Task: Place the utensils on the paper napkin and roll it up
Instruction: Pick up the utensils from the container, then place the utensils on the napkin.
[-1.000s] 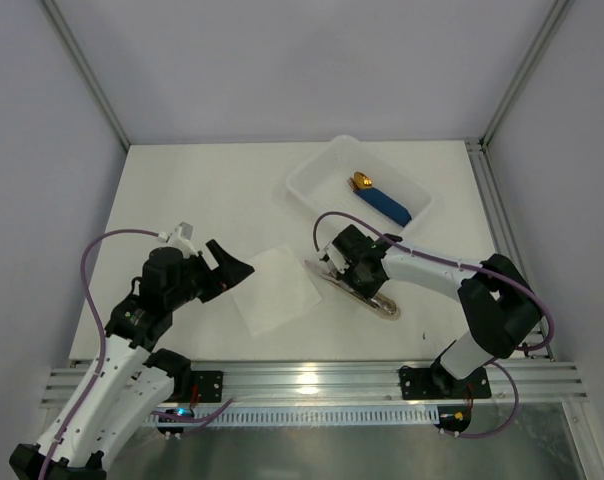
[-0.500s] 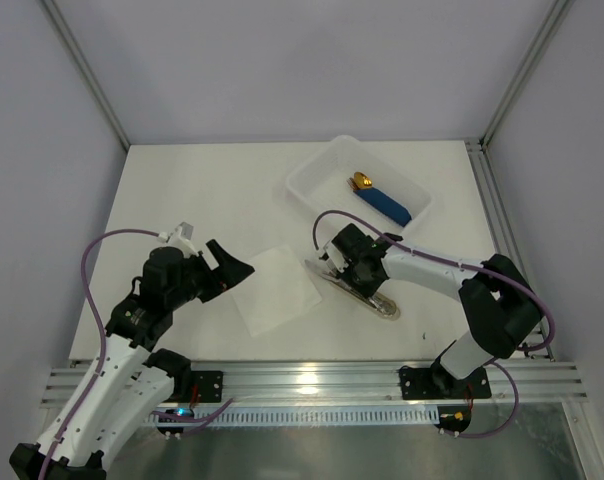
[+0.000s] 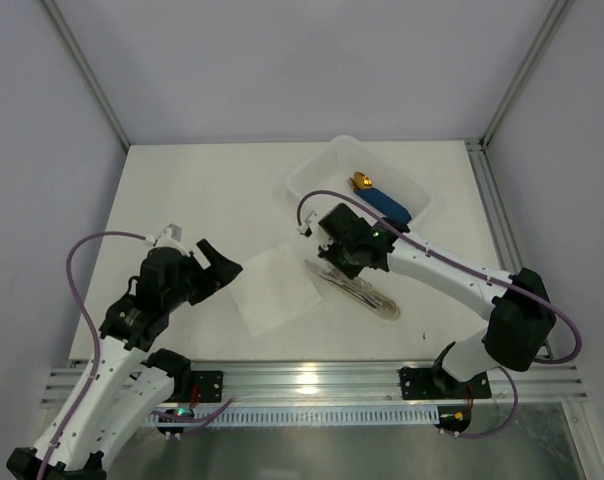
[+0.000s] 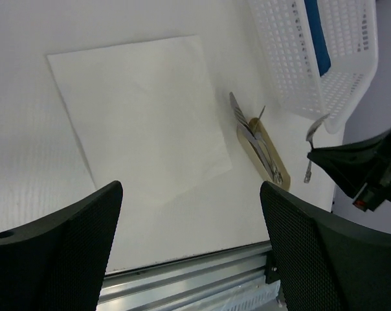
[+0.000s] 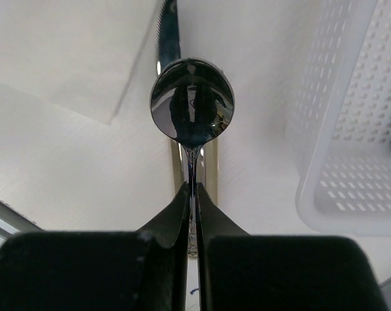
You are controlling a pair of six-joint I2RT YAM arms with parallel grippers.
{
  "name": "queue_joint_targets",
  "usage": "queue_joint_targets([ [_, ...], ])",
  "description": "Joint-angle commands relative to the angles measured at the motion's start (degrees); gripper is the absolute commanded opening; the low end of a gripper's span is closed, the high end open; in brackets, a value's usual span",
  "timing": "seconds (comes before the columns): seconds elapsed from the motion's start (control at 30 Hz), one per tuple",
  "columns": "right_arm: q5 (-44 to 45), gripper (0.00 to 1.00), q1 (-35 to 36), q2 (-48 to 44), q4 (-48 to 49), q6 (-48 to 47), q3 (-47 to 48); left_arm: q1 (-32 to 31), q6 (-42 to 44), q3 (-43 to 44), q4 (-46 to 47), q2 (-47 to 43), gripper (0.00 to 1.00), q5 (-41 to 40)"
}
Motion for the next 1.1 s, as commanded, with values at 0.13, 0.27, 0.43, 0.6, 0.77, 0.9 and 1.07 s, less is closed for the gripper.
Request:
queue_joint_targets([
  [0.13, -2.12, 0.04, 7.71, 8.55, -0.36, -0.02, 15.16, 0.16, -3.12, 8.07, -16.32, -3.2, 0.88, -25.05],
  [0.27, -4.32, 0.04, 9.13, 16.81, -0.09, -0.9, 22.45, 0.25, -4.0, 10.89, -21.25, -3.3, 0.9, -31.31],
  [0.43, -5.46, 0.04, 10.53, 25.08, 0.52, -1.77, 27.29, 0.25, -5.59, 12.3, -23.11, -3.3, 0.9, -33.79],
  [0.6, -5.64, 0.04, 12.29, 29.48, 1.05, -3.53, 30.11, 0.25, -5.32, 12.21, -22.05, -4.35, 0.9, -34.22],
  [0.77, -6.08, 0.04, 13.26, 33.87, -0.44, -3.97, 34.23, 0.25, -5.5, 12.47, -21.08, -5.85, 0.9, -34.75],
  [0.9, -5.99, 0.04, 13.79, 35.9, -0.71, -4.41, 36.26, 0.25, -5.58, 12.83, -21.34, -6.37, 0.9, -34.75],
  [1.07, -4.15, 0.04, 14.05, 38.36, -1.59, -5.2, 39.25, 0.25, -5.15, 13.27, -21.87, -7.6, 0.9, -34.57],
])
